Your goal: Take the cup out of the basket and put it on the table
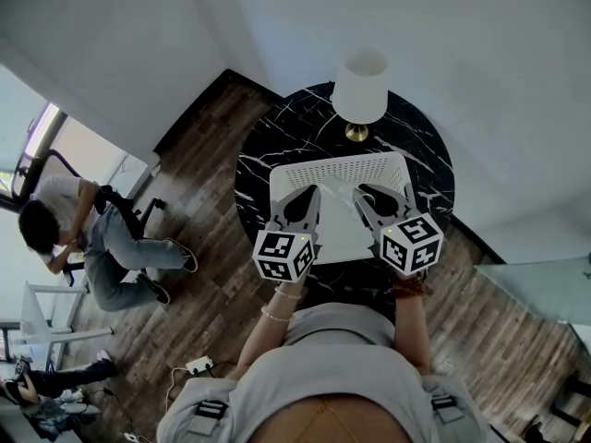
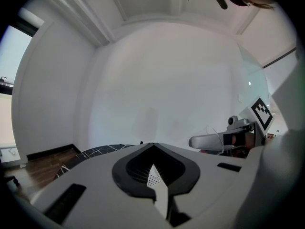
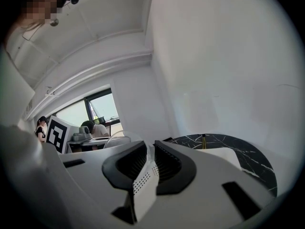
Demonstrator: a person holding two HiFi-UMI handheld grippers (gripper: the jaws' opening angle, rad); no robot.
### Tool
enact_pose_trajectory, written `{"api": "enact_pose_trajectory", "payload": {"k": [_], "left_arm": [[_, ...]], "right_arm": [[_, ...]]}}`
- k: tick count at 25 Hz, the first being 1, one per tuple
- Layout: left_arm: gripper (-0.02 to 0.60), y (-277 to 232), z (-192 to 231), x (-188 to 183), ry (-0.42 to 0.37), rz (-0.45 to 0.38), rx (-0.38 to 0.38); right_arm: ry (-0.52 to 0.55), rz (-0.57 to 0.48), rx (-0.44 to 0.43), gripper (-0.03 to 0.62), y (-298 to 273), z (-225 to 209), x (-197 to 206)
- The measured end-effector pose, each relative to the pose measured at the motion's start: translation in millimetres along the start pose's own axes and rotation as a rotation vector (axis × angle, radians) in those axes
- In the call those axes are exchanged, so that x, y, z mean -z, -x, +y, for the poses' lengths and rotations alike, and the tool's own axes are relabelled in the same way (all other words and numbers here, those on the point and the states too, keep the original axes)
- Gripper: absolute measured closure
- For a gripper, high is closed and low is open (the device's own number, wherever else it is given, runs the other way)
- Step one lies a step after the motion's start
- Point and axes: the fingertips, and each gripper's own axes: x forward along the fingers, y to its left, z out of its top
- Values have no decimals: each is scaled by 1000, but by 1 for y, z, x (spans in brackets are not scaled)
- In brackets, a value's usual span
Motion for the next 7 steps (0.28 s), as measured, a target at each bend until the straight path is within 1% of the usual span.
{"api": "enact_pose_trajectory", "payload": {"k": [7], "left_arm": [[575,3,-2,1,0,2,4]], "right_arm": [[-6,4,-2,537,2,2,2]]}}
